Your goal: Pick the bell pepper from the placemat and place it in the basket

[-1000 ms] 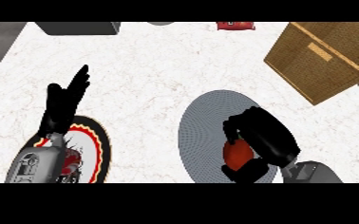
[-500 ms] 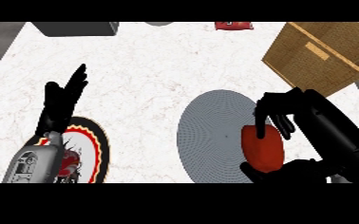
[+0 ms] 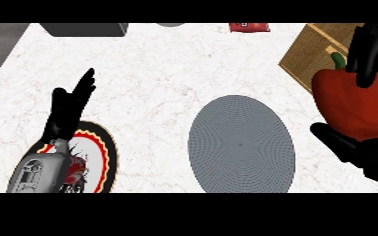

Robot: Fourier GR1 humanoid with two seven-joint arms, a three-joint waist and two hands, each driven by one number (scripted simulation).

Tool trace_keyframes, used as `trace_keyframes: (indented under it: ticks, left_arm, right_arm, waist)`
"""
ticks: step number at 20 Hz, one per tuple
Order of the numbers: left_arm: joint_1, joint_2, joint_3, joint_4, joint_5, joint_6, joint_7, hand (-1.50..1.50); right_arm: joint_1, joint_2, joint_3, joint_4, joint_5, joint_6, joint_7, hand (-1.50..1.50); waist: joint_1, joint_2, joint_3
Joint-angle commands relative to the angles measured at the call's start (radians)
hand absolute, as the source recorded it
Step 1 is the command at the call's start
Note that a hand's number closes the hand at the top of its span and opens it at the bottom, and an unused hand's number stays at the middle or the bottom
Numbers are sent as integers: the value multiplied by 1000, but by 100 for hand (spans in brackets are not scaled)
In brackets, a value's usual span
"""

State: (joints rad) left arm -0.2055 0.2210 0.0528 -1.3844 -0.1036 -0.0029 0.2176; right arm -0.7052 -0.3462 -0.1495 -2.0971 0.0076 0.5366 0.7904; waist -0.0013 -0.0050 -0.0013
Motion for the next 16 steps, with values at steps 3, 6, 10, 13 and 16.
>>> trace_keyframes:
  ticks: [3, 6, 10, 13, 16]
  left_arm:
    - [2, -21, -1, 48, -12, 7, -51, 0]
    - [-6, 0, 6, -2, 0, -8, 5, 0]
    - [-15, -2, -2, -16, -3, -12, 23, 0]
    - [-24, 1, 5, 4, -6, -14, -3, 0]
    - [-25, -40, -36, -56, -24, 11, 58, 0]
  right_arm:
    - [-226, -143, -108, 204, -32, 16, 57, 150]
    - [-236, -269, -78, 242, 41, 111, 18, 150]
    - [-211, -364, -4, 337, 238, 140, -121, 150]
    - [-231, -427, 3, 462, 310, 146, -233, 150]
    - [-162, -467, 10, 604, 409, 91, -418, 150]
  waist:
    - [4, 6, 0]
    - [8, 6, 0]
    - [22, 14, 1]
    - [19, 13, 1]
    - [23, 15, 3]
